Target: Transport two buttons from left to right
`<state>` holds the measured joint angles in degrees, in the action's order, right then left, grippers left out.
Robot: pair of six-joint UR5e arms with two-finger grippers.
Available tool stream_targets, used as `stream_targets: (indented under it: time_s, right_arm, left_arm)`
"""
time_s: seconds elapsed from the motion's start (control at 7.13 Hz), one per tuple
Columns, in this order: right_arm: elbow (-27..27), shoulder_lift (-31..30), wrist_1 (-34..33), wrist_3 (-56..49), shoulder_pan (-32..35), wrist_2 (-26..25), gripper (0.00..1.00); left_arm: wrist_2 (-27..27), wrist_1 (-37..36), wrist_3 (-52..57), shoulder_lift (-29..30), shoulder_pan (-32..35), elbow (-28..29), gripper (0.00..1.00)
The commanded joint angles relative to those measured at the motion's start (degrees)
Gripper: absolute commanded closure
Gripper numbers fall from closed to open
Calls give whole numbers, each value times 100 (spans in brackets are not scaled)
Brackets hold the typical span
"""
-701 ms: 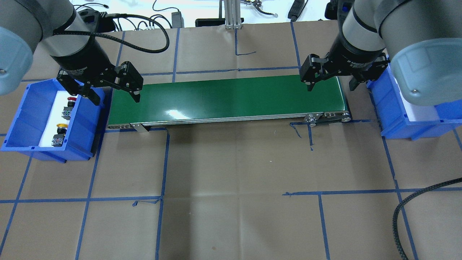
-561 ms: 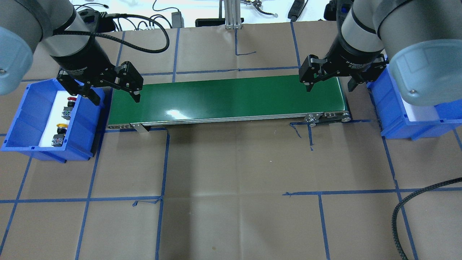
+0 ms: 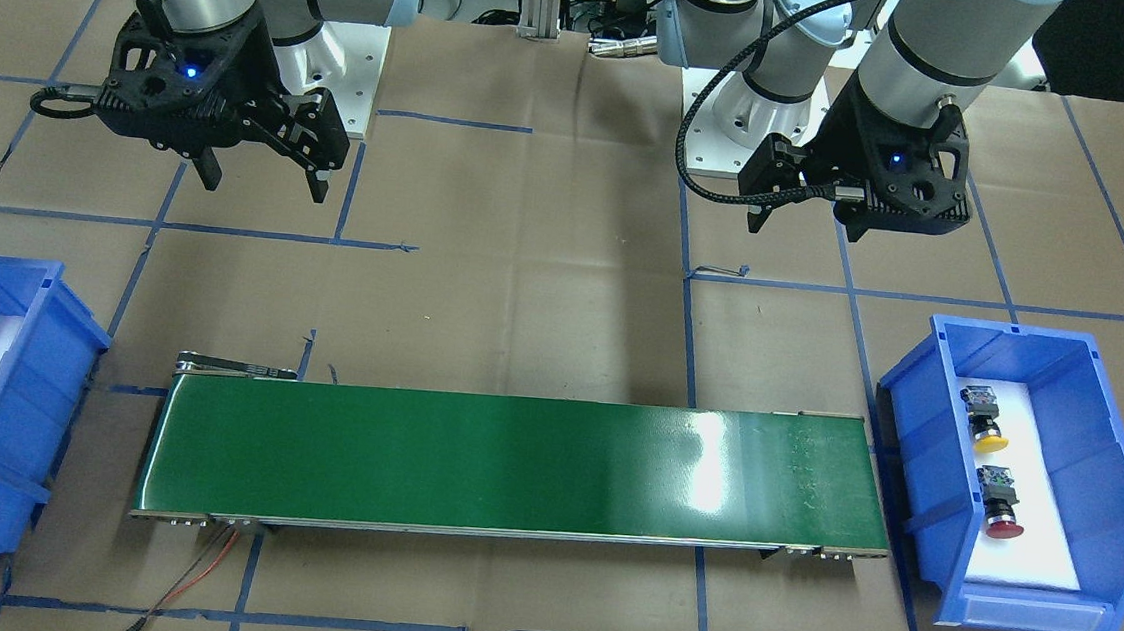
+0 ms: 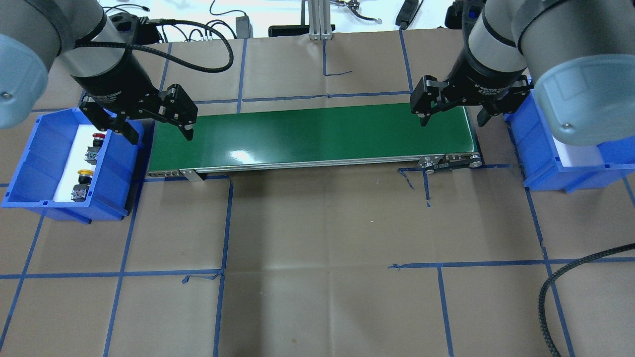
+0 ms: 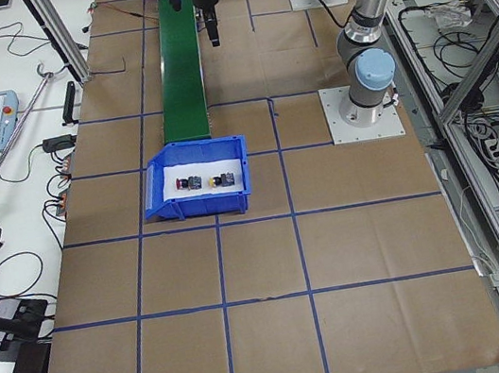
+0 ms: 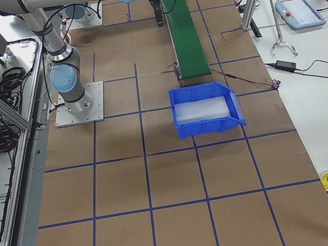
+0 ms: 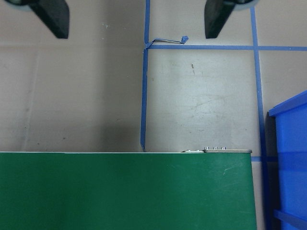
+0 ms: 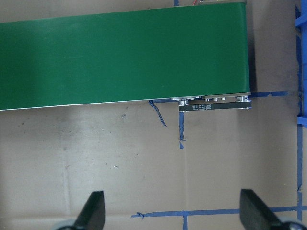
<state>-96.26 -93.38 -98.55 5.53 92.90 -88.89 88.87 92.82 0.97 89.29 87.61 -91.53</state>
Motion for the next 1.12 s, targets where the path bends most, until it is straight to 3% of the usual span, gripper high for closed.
stream_targets:
  time_s: [0.0, 0.56, 0.98]
  right_arm:
    - [20, -5, -15, 1, 0, 12, 0]
    - [20, -31, -6, -17, -17, 4, 0]
    - [11, -14, 37, -17, -17, -5, 0]
  left_arm:
    - [-1, -1, 9, -26, -16, -40, 0]
    - [8, -63, 244, -88, -226, -181, 0]
    - [34, -45, 2390, 35, -1926, -190, 0]
